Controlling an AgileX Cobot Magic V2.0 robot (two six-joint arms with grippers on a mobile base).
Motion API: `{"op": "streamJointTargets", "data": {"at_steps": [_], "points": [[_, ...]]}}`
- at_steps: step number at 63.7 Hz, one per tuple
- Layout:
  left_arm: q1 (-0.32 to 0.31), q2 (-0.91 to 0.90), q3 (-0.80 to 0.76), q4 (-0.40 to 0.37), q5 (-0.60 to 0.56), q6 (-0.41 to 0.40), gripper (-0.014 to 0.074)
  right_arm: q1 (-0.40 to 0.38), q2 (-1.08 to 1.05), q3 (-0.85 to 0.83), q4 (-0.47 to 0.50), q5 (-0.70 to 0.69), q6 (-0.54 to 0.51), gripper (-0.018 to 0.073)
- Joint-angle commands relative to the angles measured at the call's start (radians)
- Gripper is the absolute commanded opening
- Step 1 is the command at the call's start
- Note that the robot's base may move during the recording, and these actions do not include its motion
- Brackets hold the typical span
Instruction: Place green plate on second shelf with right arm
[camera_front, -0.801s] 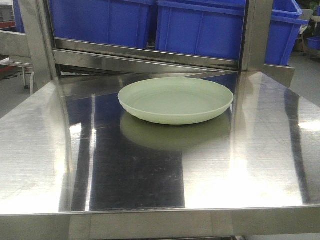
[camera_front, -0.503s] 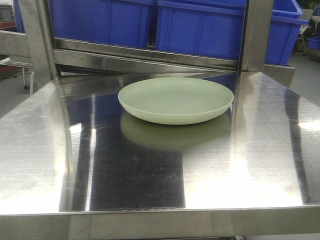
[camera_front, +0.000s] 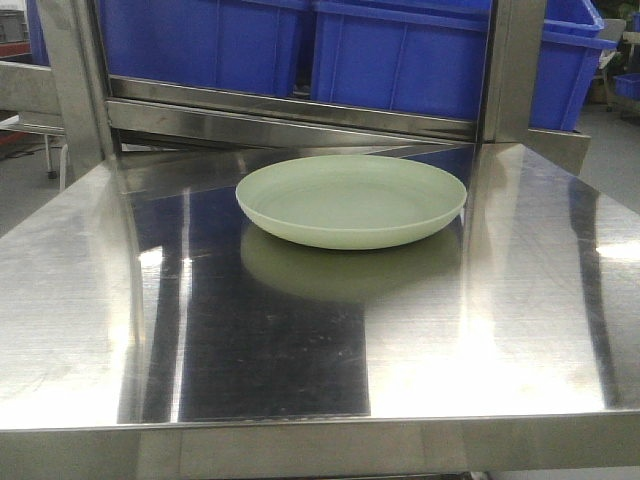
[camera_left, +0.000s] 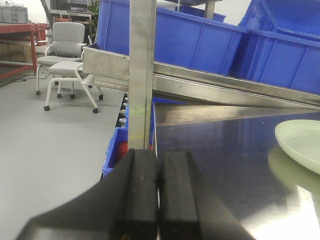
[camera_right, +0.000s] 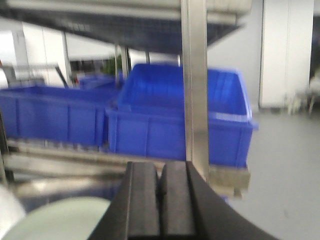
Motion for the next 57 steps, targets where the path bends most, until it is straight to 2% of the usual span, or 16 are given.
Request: {"op": "streamJointTargets", "data": {"at_steps": [1, 20, 36, 45, 57], "points": [[0.000, -0.017, 0.041, -0.003, -0.083, -0.004, 0.0131, -0.003, 0.127, -0.108, 0.025, 0.058, 0.004, 0.0030], [0.000, -0.017, 0.041, -0.003, -0.083, -0.004, 0.0131, 0.005, 0.566, -0.376, 0.134, 0.345, 0.002, 0.0030], [0.000, -0.017, 0.041, -0.003, -0.083, -0.004, 0.0131, 0.138, 0.935, -0.660, 0.149, 0.332, 0.002, 0.0030], [0.000, -0.017, 0.041, -0.003, -0.083, -0.004, 0.0131, 0.147, 1.091, -0.774, 0.174, 0.312, 0.003, 0.0030], [0.000, -0.017, 0.041, -0.003, -0.083, -0.004, 0.0131, 0.147, 1.277, -0.916, 0.210, 0.388, 0.003, 0.0035]]}}
